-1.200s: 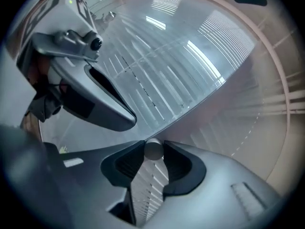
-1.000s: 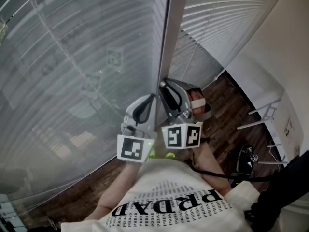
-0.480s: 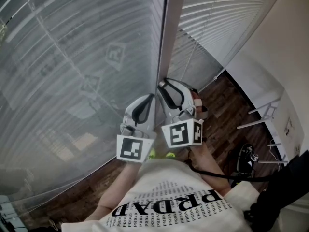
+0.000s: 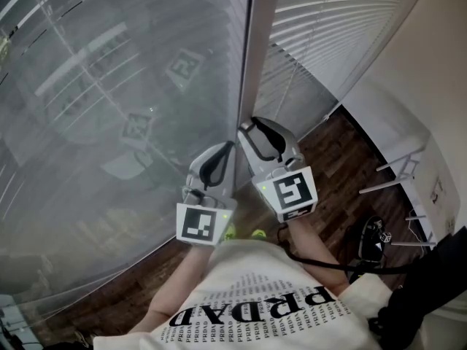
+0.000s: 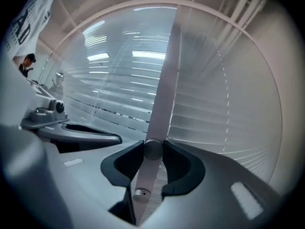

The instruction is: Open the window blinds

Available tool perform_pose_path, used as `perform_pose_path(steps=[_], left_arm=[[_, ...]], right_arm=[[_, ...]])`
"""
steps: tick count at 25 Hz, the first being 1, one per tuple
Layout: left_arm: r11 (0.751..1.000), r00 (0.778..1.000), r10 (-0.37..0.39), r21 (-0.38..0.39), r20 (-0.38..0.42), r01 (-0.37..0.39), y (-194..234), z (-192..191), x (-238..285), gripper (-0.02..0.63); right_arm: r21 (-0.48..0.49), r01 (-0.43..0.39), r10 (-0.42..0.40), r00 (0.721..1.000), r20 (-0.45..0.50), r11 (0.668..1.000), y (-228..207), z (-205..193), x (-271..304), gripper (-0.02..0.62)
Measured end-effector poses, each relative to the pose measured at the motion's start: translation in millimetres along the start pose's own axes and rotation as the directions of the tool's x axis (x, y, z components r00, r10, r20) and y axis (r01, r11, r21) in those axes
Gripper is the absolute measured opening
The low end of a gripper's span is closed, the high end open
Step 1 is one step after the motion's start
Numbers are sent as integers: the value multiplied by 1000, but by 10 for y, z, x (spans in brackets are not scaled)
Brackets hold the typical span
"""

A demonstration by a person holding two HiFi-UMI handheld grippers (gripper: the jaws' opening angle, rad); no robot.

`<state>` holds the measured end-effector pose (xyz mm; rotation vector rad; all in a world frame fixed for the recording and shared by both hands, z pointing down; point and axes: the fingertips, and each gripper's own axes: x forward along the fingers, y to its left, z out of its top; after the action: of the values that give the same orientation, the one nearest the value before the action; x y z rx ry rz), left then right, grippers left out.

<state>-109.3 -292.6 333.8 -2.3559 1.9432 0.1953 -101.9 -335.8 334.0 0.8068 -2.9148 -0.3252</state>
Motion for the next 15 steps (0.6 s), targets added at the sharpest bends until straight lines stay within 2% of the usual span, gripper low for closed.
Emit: perform_pose_path(steps=[4, 8, 15], left_arm=[[1000, 1000, 0, 2, 2, 0, 2, 9, -5, -8], [1000, 1000, 1, 2, -3, -1, 8, -9, 6, -8], [1000, 1000, 2, 7, -3, -2, 15, 19, 4, -8]], right_arm=[[154, -7, 4, 1000, 20, 988, -32, -19, -10, 129], [336, -33, 13, 998, 63, 941, -72, -41, 0, 130], [341, -24, 1, 998, 67, 940, -90, -20, 3, 130]])
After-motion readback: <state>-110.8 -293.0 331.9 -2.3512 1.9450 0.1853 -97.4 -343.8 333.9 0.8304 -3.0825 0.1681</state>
